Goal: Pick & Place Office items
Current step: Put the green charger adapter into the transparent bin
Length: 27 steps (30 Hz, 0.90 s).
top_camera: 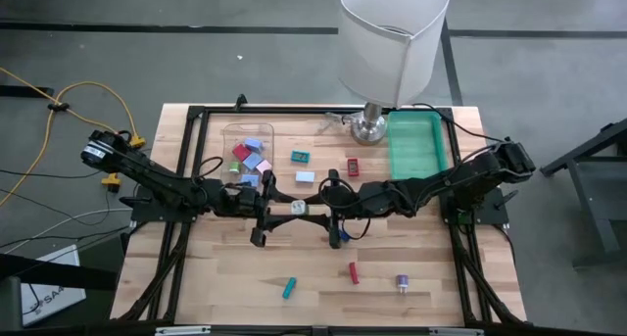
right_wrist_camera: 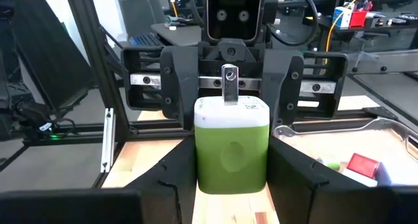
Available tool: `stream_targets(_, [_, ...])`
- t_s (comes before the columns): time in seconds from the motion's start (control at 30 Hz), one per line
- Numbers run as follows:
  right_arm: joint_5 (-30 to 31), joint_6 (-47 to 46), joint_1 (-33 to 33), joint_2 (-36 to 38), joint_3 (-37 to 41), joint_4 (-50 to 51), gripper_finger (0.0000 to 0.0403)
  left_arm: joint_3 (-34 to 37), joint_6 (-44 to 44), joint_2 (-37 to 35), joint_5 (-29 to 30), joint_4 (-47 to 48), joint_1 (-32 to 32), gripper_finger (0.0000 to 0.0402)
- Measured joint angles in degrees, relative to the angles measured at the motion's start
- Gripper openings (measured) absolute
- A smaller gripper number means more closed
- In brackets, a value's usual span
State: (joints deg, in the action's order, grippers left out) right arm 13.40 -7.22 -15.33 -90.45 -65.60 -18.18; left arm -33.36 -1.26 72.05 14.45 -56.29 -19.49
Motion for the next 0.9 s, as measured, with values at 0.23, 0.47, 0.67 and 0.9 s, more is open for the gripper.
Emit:
stream_targets(0.23, [0.0, 0.0, 0.0, 0.0, 0.0, -0.1, 0.0139, 0.0, 0.0, 0.0, 0.0, -0.1, 0.0, 0.0143])
stream_targets(0.47, [0.0, -0.2, 0.0, 0.0, 0.0, -0.1, 0.0139, 0.0, 0.4, 0.0, 0.2, 0.0, 0.0, 0.0132])
stream_targets(0.67, [-0.1, -0.2, 0.0, 0.0, 0.0, 0.0, 0.0139, 0.0, 0.3, 0.0, 0.3, 0.0, 0.0, 0.0132])
stream_targets(0.9, [-0.3, -1.6, 0.0, 0.0, 0.0, 1.0, 0.0176, 0.0, -0.3, 0.0, 0.4, 0.3, 0.0, 0.0132])
